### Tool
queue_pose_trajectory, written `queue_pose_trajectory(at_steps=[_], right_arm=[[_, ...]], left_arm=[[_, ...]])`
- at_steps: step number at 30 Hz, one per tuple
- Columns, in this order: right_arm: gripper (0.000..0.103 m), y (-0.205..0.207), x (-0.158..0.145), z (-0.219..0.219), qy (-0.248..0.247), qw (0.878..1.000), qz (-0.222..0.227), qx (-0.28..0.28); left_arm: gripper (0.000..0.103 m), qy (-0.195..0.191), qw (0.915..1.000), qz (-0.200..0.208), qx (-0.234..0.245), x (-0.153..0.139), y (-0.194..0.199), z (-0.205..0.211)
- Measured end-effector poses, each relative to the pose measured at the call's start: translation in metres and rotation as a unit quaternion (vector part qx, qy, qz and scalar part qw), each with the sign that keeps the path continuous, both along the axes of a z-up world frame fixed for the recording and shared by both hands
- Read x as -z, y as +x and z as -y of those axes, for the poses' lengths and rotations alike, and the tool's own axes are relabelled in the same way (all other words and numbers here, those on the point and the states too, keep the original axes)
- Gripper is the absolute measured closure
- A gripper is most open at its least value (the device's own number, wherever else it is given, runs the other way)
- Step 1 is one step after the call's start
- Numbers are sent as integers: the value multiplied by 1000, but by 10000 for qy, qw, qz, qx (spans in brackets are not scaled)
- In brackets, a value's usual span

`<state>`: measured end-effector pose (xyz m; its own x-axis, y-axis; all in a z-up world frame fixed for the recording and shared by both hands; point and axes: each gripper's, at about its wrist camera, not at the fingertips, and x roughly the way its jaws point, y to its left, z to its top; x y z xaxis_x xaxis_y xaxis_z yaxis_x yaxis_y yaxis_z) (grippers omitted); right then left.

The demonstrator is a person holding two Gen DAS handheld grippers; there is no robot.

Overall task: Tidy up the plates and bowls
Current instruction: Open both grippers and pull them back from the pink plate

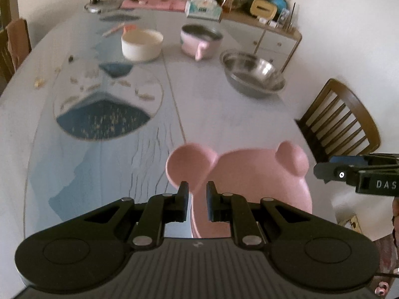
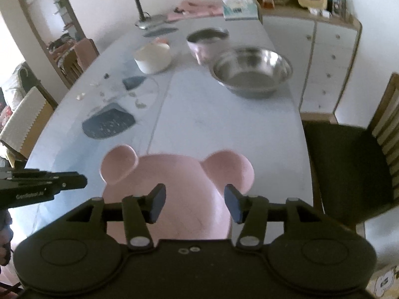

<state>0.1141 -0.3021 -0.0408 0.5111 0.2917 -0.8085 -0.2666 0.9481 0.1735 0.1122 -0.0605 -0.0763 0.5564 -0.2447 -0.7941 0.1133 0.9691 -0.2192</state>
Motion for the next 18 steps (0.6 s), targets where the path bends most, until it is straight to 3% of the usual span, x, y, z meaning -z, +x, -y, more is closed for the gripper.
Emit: queue_pose_trajectory(at_steps=[3,5,7,15,18], right_arm=[[39,1,-11,-7,46,9998,152,-72],[38,1,-16,-10,79,9996,249,-126],[37,2,-21,-13,103,9992,336,-179],[20,12,-41,-17,133,9967,773,-219],[11,19,-50,-14,110,9950,969,-205]], left_arm=[[83,-3,9998,193,56,-11,5,2],[68,-41,9994,335,40,-17,6,3],[37,-79,9987,501,-20,-25,8,3],[33,21,9952,976,-18,-49,27,16],[25,80,9932,1160,-9,-59,37,25]])
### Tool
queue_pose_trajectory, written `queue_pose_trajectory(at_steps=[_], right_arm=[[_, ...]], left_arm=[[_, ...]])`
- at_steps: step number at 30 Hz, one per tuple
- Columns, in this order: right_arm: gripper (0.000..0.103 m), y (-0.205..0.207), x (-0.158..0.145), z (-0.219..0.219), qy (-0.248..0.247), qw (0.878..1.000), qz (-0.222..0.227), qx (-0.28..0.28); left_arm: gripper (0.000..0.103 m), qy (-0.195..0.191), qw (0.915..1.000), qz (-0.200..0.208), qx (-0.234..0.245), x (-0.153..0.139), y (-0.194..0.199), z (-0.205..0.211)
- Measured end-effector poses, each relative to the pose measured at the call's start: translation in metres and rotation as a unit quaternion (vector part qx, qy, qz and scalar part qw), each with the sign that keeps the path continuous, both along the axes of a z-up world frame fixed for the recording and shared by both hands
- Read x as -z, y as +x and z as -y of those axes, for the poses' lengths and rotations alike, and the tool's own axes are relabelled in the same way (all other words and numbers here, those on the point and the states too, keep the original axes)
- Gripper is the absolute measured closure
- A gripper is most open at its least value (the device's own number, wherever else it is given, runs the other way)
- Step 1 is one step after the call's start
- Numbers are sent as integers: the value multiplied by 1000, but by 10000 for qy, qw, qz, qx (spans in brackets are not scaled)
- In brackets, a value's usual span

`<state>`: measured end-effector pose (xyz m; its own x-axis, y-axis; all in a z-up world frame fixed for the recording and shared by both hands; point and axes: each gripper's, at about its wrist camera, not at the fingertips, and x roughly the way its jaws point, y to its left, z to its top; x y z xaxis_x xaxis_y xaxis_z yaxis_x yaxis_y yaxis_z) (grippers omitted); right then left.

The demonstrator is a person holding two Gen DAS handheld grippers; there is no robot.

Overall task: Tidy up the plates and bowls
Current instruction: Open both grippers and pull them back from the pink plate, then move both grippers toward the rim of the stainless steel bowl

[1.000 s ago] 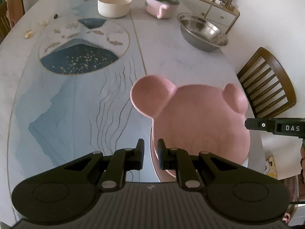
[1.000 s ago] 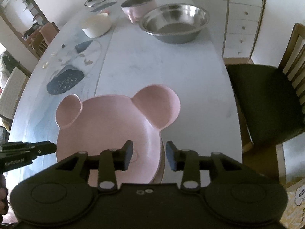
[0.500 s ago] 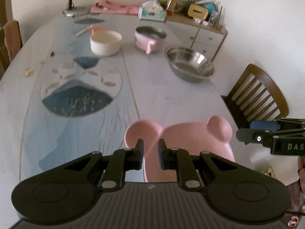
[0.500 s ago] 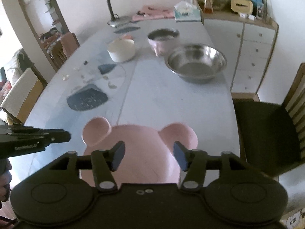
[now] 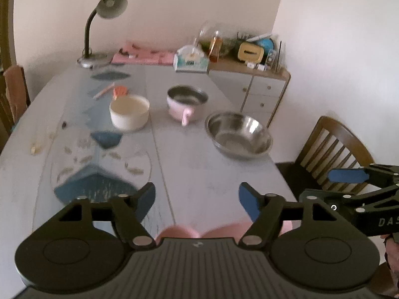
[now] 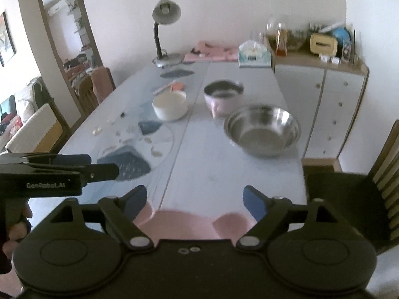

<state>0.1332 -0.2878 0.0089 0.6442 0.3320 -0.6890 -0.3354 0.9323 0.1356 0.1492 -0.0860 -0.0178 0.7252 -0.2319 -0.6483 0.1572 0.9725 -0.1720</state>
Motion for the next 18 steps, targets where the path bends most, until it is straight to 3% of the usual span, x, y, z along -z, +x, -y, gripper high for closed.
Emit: queue_pose_trajectory(at_steps=[5,13,18], right_arm=[[0,16,-14,9,-27,9990,435,108],[0,54,-21,32,-203,9951,875,411],[0,85,-15,52,-219,9950,841,495]], left_arm=[[24,94,9998,176,18,-10,21,16],[23,143,9992,377,-70,-14,67,41],[23,172,9989,410,-119,-9,96,59]])
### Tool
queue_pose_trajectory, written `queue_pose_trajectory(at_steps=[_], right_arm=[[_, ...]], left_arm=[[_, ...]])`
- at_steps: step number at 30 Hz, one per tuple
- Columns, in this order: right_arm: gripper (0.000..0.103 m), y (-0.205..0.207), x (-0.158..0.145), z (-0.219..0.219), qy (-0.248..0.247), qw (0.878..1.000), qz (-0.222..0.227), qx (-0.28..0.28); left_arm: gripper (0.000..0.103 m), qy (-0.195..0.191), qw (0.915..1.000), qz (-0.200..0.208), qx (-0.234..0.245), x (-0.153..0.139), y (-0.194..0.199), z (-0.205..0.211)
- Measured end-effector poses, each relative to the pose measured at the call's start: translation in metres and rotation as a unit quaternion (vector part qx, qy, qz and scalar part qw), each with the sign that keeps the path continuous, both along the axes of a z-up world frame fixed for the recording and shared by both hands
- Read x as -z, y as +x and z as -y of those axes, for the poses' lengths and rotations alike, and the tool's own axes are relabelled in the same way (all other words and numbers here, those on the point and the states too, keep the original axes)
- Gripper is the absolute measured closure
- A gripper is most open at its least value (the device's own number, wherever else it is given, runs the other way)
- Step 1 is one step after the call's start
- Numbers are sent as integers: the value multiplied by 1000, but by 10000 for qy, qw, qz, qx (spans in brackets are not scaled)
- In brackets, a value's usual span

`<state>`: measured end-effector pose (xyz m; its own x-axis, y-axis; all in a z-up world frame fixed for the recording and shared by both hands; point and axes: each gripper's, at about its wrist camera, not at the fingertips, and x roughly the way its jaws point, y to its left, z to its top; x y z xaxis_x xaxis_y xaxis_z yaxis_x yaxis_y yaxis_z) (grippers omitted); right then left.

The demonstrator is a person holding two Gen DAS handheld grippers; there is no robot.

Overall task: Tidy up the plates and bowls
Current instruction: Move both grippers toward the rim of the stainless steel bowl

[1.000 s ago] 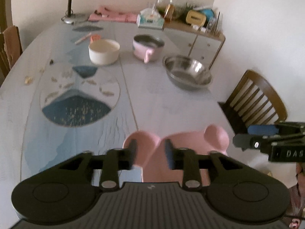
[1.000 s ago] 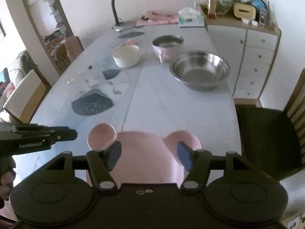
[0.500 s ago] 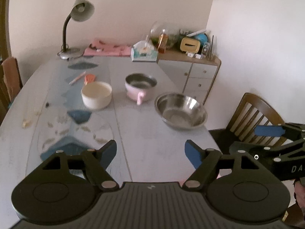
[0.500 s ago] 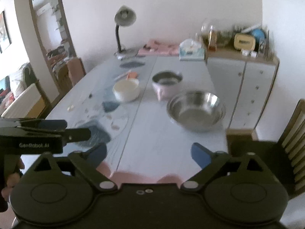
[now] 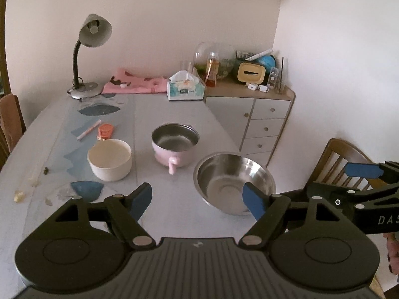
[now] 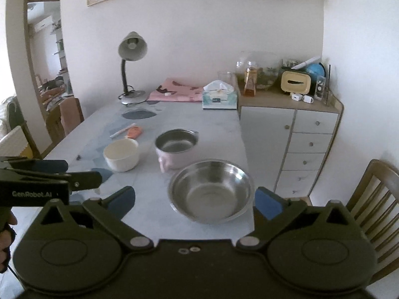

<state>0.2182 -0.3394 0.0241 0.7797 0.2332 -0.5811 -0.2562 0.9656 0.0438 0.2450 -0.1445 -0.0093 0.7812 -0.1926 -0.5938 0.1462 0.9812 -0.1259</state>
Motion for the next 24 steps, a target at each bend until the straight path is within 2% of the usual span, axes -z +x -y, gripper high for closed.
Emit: queue_pose_trajectory(at_steps=[3,8,12,17,22,24], right_arm=[[0,20,8,12,102,9999,-53,10],[0,55,26,28,157,9998,-107,44],[0,84,42,36,226,9987,-459,49],[3,114,64,39,94,9975,-705,44],[5,147,90,41,-99,9954,-937,160],[11,159,99,44,-116,9939,-1076,216]], left_arm=[[23,3,9999,-95,-57,9,20,10],[23,241,9991,-339,-90,28,55,27],[23,168,9984,-522,-150,43,82,35],[23,189,9961,-847,-172,63,112,44],[23,277,9943,-1007,-228,81,139,53],[23,347,9931,-1091,-271,89,150,57]])
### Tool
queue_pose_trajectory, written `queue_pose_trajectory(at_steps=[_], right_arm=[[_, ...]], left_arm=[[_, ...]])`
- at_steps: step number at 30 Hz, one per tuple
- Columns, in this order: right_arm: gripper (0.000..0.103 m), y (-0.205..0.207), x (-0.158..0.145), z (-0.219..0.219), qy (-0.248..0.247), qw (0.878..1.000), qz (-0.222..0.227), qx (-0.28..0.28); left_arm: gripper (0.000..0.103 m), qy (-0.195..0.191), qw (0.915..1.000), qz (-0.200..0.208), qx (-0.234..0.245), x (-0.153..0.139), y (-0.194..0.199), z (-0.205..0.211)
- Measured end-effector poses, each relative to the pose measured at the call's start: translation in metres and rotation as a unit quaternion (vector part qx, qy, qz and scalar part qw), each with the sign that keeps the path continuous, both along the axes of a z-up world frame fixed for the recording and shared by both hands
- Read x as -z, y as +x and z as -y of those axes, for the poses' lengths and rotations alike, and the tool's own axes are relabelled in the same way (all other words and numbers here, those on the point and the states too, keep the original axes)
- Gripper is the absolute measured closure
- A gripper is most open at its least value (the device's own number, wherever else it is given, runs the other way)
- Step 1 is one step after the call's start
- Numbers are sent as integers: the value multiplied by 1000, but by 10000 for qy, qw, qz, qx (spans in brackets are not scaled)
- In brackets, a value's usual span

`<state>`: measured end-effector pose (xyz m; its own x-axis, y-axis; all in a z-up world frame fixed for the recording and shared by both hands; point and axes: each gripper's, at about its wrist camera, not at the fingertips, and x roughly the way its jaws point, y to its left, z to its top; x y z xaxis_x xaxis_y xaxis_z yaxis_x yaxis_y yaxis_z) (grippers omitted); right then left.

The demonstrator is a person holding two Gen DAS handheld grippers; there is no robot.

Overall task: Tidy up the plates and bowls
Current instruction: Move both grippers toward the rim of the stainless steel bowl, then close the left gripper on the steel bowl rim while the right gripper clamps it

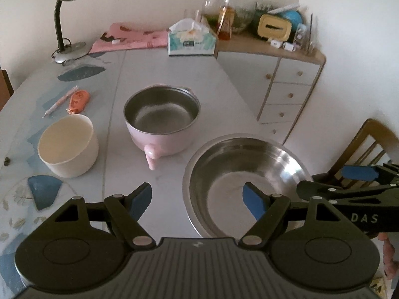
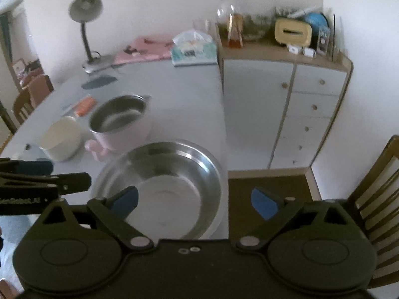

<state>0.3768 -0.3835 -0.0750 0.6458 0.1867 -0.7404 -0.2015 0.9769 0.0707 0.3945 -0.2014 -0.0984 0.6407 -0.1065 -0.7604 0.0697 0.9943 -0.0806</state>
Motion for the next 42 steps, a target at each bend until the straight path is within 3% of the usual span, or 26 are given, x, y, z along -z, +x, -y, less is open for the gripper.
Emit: queue_pose_trajectory(at_steps=[2,11,13,16,20,22,29,31,33,42], right_arm=[[19,13,11,3,47,9997,-237,46],[32,44,49,14,137,9956,-885,289],[38,47,54,15,182,9946,-975,294],[49,50,58,17,228,9936,-1070,293],[58,55,59,15,254,9930,-1120,266],[61,55,60,14,241,9930,-1128,250],[78,55,60,13,192,9924,-1186,282],[82,55,59,14,188,9922,-1186,345],[88,53,59,17,230,9917,-1194,417],[90,42,50,21,444,9912,-1142,501]], left_arm=[[23,27,9999,-131,-69,9,11,2],[23,142,9977,-592,-287,41,38,-1],[24,126,9974,-640,-292,45,41,-2],[38,88,9973,-695,-227,49,43,0],[48,50,9971,-744,-129,51,45,4],[62,30,9968,-791,-75,52,46,6],[76,100,9960,-883,-73,53,47,9],[84,122,9958,-900,-131,53,47,7],[86,58,9955,-935,-161,53,47,3],[86,-40,9955,-914,-235,44,30,-3]])
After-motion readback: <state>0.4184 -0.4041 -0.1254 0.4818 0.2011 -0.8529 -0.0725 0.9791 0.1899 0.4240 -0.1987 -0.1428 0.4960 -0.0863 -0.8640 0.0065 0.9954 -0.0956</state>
